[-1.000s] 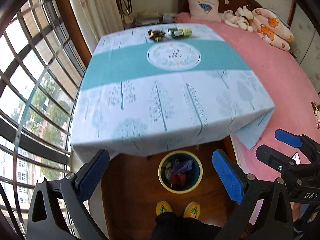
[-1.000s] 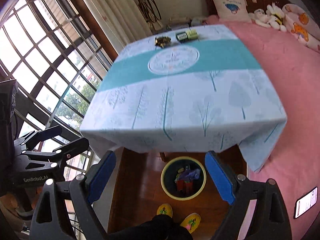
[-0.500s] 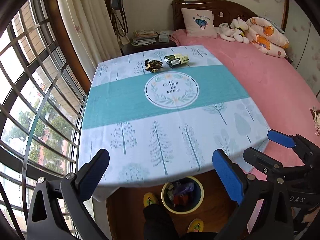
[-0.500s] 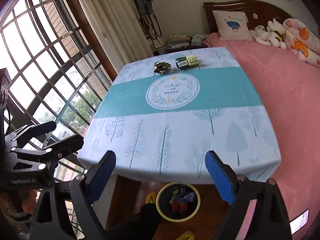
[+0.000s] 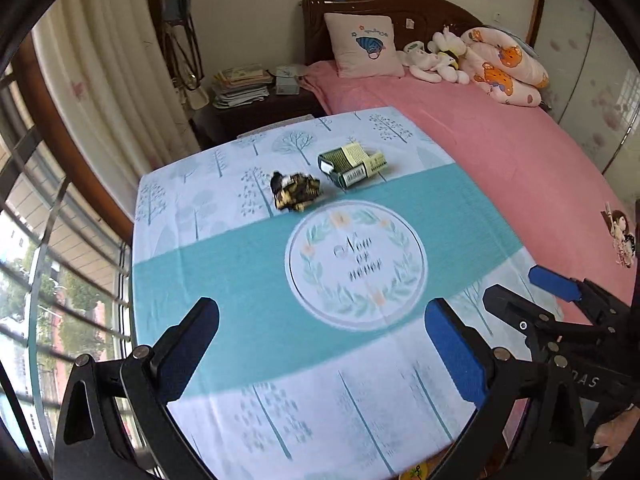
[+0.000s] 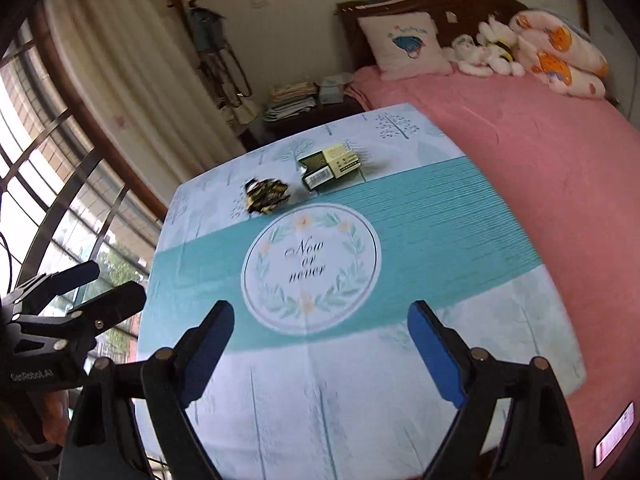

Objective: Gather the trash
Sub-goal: 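Grasp the crumpled black-gold wrapper with the left tool while the right tool grasps the green-yellow box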

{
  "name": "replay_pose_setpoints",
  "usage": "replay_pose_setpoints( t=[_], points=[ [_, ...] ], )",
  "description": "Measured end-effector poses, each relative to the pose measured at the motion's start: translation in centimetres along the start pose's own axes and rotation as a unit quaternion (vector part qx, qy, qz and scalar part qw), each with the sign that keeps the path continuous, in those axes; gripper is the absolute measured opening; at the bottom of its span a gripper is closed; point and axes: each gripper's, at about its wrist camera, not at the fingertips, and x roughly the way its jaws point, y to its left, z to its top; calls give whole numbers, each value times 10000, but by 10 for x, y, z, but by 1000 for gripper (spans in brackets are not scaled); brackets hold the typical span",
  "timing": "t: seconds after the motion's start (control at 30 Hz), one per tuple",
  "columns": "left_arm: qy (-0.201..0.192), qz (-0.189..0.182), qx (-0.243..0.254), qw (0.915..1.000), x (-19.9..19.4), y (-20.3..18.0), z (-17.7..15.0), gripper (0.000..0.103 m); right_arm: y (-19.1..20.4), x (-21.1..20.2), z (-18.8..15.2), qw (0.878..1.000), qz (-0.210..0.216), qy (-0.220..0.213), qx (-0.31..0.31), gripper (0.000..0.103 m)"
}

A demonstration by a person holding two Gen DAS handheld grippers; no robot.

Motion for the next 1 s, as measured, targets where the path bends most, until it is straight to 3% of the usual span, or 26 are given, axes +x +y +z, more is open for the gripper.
replay_pose_setpoints(
  t=[0.23,0.43,0.87,1.0],
  points=[
    [289,-222,243,9990,87,40,69,102,7,81,55,9976,-174,143,658,77],
    [590,-440,241,9970,159,60,106,102,3,146,90,9931,-255,374,1086,74],
    [1312,-655,87,9892,259,54,132,97,-21,222,131,9753,-141,549,2137,72],
    [1430,-717,114,9871,274,50,132,90,-28,242,134,9683,14,623,2420,54]
  ],
)
